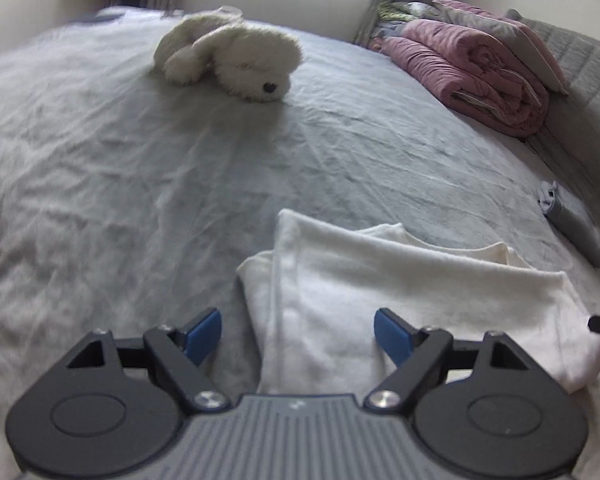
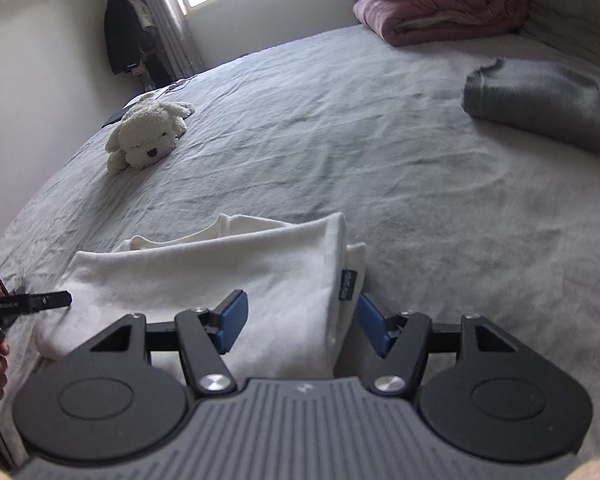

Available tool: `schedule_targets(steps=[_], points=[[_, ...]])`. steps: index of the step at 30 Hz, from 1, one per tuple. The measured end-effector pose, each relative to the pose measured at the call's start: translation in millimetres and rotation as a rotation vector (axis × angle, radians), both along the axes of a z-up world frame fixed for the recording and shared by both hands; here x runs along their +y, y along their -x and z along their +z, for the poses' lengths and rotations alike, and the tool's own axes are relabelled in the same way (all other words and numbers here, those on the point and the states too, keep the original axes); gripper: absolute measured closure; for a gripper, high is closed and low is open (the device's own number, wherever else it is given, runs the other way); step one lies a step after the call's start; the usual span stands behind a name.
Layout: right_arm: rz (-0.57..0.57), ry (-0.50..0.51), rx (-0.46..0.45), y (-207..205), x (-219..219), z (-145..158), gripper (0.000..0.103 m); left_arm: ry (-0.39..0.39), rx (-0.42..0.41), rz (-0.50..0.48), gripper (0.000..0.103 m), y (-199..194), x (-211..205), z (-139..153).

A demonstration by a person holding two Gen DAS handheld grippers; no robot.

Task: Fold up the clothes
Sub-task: 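Withdraw both open grippers from the folded sweatshirt, then grasp the folded sweatshirt's edge with both grippers and lift it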

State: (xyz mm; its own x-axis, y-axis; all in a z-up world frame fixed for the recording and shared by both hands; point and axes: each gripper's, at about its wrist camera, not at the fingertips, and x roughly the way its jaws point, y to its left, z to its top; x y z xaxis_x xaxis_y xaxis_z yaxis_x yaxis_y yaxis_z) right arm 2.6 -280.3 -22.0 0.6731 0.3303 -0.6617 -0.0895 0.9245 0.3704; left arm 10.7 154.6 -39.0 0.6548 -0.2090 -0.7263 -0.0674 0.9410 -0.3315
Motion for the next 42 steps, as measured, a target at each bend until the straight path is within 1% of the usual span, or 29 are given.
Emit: schedule_targets(steps=[1, 3, 5, 9, 11, 13, 14, 16, 20, 24, 25, 26, 27, 28, 29, 30, 31, 32, 34, 36, 38, 40, 42], points=[[-0.02, -0.048, 0.043, 1, -8, 0, 0.039, 0.049, 0.019, 0.016, 0.021, 3, 7, 0], [-0.046, -0.137, 0.103, 4, -20, -1, 0.039, 0.119, 0.056, 0.031, 0.021, 9, 18, 2], [-0.054, -0.214, 0.149, 4, -28, -2, 0.039, 0.165, 0.097, 0.028, 0.021, 13, 24, 2], [-0.059, -0.298, 0.253, 1, -36, -9, 0.038, 0.262, 0.173, 0.023, 0.023, 20, 36, -2], [-0.06, -0.341, 0.312, -1, -37, -17, 0.038, 0.332, 0.207, 0.032, 0.027, 21, 44, -6], [-0.054, -0.398, 0.366, -2, -36, -25, 0.038, 0.419, 0.246, 0.043, 0.032, 22, 52, -12], [-0.052, -0.413, 0.377, -2, -35, -27, 0.038, 0.461, 0.265, 0.048, 0.032, 22, 55, -16], [-0.051, -0.437, 0.392, -2, -33, -30, 0.037, 0.518, 0.298, 0.043, 0.032, 23, 56, -21], [-0.074, -0.469, 0.396, -3, -32, -31, 0.037, 0.586, 0.348, 0.024, 0.032, 25, 44, -32], [-0.109, -0.503, 0.387, -5, -35, -34, 0.037, 0.646, 0.326, 0.09, 0.032, 27, 38, -39], [-0.117, -0.509, 0.383, -5, -35, -34, 0.038, 0.653, 0.315, 0.108, 0.033, 27, 36, -39], [-0.124, -0.507, 0.379, -5, -35, -35, 0.043, 0.652, 0.307, 0.124, 0.034, 28, 34, -40], [-0.132, -0.504, 0.371, -4, -35, -34, 0.047, 0.643, 0.302, 0.142, 0.042, 28, 33, -39], [-0.14, -0.501, 0.363, -3, -36, -34, 0.058, 0.637, 0.299, 0.157, 0.061, 29, 33, -39], [-0.149, -0.498, 0.354, -3, -37, -33, 0.062, 0.632, 0.297, 0.171, 0.07, 29, 34, -39], [-0.158, -0.496, 0.345, -2, -37, -32, 0.065, 0.627, 0.295, 0.186, 0.077, 30, 34, -39], [-0.151, -0.479, 0.321, 0, -36, -26, 0.071, 0.61, 0.281, 0.182, 0.08, 31, 33, -35], [-0.137, -0.448, 0.289, 2, -34, -18, 0.075, 0.59, 0.263, 0.171, 0.081, 32, 32, -30], [-0.116, -0.382, 0.241, 5, -30, -6, 0.077, 0.545, 0.237, 0.15, 0.082, 33, 29, -22], [-0.12, -0.346, 0.27, 2, -31, -13, 0.077, 0.515, 0.261, 0.146, 0.082, 29, 28, -28], [-0.134, -0.333, 0.329, -4, -31, -32, 0.077, 0.511, 0.285, 0.148, 0.082, 28, 31, -36], [-0.125, -0.336, 0.331, -7, -32, -32, 0.076, 0.511, 0.281, 0.132, 0.078, 27, 34, -35], [-0.102, -0.318, 0.304, -6, -31, -27, 0.07, 0.497, 0.274, 0.106, 0.074, 24, 35, -30]])
